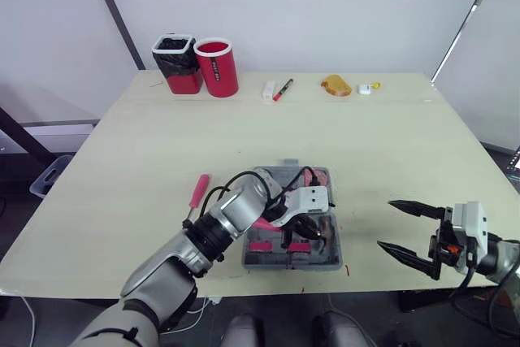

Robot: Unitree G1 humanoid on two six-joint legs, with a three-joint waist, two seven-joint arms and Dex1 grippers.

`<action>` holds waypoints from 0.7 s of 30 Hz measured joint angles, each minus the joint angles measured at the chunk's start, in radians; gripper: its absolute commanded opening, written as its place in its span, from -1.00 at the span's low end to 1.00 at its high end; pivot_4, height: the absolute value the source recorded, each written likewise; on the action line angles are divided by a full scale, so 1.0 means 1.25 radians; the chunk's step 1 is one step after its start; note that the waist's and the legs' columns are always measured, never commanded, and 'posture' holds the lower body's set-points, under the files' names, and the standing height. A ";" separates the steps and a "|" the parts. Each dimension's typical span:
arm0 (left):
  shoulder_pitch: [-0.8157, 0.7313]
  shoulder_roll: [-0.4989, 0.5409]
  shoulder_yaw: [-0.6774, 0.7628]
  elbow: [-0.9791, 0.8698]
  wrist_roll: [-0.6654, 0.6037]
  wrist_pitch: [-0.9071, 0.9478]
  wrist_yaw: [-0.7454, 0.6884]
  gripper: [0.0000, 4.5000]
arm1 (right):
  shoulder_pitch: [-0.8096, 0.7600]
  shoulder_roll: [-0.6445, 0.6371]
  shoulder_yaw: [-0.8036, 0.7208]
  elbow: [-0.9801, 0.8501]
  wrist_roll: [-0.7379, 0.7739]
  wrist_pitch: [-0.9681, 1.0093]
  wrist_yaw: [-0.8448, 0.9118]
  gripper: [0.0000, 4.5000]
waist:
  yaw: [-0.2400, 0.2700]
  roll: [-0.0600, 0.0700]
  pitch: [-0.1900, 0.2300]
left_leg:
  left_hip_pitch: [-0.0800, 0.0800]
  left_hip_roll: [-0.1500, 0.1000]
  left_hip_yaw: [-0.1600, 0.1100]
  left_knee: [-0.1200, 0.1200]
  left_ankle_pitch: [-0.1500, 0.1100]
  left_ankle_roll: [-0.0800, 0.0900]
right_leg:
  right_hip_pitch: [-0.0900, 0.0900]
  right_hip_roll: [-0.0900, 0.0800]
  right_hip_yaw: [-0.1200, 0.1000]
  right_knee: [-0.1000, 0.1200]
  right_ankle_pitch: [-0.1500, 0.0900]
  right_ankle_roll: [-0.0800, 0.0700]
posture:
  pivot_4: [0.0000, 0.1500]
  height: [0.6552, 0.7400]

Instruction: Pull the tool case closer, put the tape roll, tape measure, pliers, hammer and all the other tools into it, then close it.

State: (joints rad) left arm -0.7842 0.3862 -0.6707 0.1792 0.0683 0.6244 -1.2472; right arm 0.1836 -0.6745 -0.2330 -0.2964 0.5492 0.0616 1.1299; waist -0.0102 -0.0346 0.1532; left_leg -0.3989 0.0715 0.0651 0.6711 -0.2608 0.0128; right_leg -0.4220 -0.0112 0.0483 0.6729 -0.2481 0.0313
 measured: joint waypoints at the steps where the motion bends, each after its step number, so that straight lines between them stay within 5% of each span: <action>1: -0.003 -0.001 0.000 0.003 0.001 0.002 -0.001 -1.00 | 0.000 0.000 0.000 0.000 0.000 0.000 0.000 1.00 | 0.000 0.000 0.000 | 0.000 0.000 0.000 0.000 0.000 0.000 | 0.000 0.000 0.000 0.000 0.000 0.000 | 1.00 1.00; 12: -0.022 -0.006 0.000 0.024 0.006 0.003 -0.011 -1.00 | -0.002 -0.006 0.000 0.022 -0.008 -0.003 0.015 1.00 | 0.000 0.000 0.000 | 0.000 0.000 0.000 0.000 0.000 0.000 | 0.000 0.000 0.000 0.000 0.000 0.000 | 1.00 1.00; 13: -0.022 -0.006 0.000 0.024 0.006 0.003 -0.011 -0.55 | -0.003 -0.006 0.000 0.023 -0.009 -0.003 0.016 1.00 | 0.000 0.000 0.000 | 0.000 0.000 0.000 0.000 0.000 0.000 | 0.000 0.000 0.000 0.000 0.000 0.000 | 1.00 1.00; 18: -0.022 -0.010 0.000 0.024 0.006 0.003 -0.012 0.37 | -0.005 -0.006 0.000 0.024 -0.012 -0.010 0.017 1.00 | 0.000 0.000 0.000 | 0.000 0.000 0.000 0.000 0.000 0.000 | 0.000 0.000 0.000 0.000 0.000 0.000 | 1.00 1.00; 21: -0.022 -0.011 0.000 0.021 0.005 0.008 -0.012 0.50 | -0.005 -0.006 0.000 0.025 -0.015 -0.017 0.017 1.00 | 0.000 0.000 0.000 | 0.000 0.000 0.000 0.000 0.000 0.000 | 0.000 0.000 0.000 0.000 0.000 0.000 | 1.00 1.00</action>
State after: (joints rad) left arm -0.8117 0.3724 -0.6702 0.2051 0.0748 0.6344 -1.2616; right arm 0.1777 -0.6815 -0.2330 -0.2646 0.5309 0.0398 1.1513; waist -0.0101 -0.0344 0.1531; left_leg -0.3989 0.0715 0.0649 0.6712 -0.2608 0.0128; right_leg -0.4219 -0.0111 0.0482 0.6731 -0.2481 0.0313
